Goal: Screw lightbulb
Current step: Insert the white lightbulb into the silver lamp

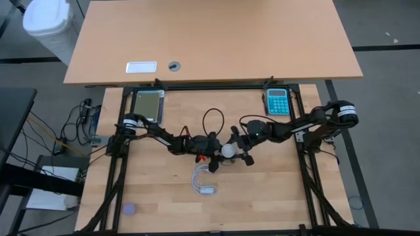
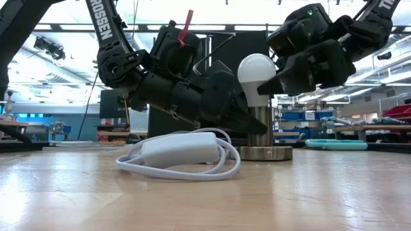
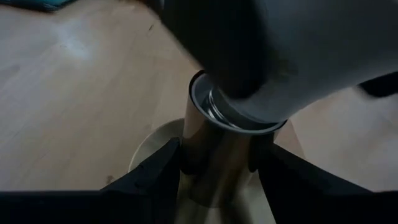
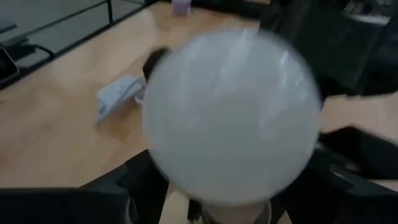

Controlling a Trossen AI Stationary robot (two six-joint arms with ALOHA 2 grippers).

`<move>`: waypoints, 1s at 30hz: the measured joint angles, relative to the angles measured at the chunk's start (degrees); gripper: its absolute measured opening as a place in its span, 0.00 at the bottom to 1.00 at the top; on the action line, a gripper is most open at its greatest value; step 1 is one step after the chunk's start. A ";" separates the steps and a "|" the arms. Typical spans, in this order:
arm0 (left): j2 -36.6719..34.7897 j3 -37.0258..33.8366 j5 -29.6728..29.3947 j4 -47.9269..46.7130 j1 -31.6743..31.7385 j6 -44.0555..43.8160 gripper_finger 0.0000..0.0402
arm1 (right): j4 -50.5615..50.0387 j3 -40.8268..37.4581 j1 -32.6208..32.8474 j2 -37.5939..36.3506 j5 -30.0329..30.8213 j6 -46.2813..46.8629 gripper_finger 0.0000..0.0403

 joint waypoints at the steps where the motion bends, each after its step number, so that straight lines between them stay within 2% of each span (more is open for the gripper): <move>1: 0.00 0.00 -0.01 -0.02 0.00 -0.03 0.51 | 0.30 0.00 0.00 0.81 0.00 0.02 0.65; 8: 0.00 0.00 -0.02 -0.07 0.00 -0.22 0.51 | 6.32 -0.01 0.72 5.11 0.57 2.42 0.57; 17: 0.00 0.00 -0.02 -0.28 0.00 -0.21 0.51 | 6.18 0.00 0.69 5.10 0.99 4.36 0.43; 22: 0.00 0.00 -0.02 -0.48 -0.02 -0.22 0.51 | 5.90 0.00 0.59 5.10 1.09 5.02 0.41; 25: 0.00 0.00 -0.95 -0.57 -0.05 -0.39 0.51 | 5.41 0.00 1.50 5.09 4.18 5.95 0.41; 30: 0.00 -0.02 -3.80 -0.70 -0.07 -1.70 0.51 | 4.71 0.11 4.34 4.99 12.89 7.22 0.41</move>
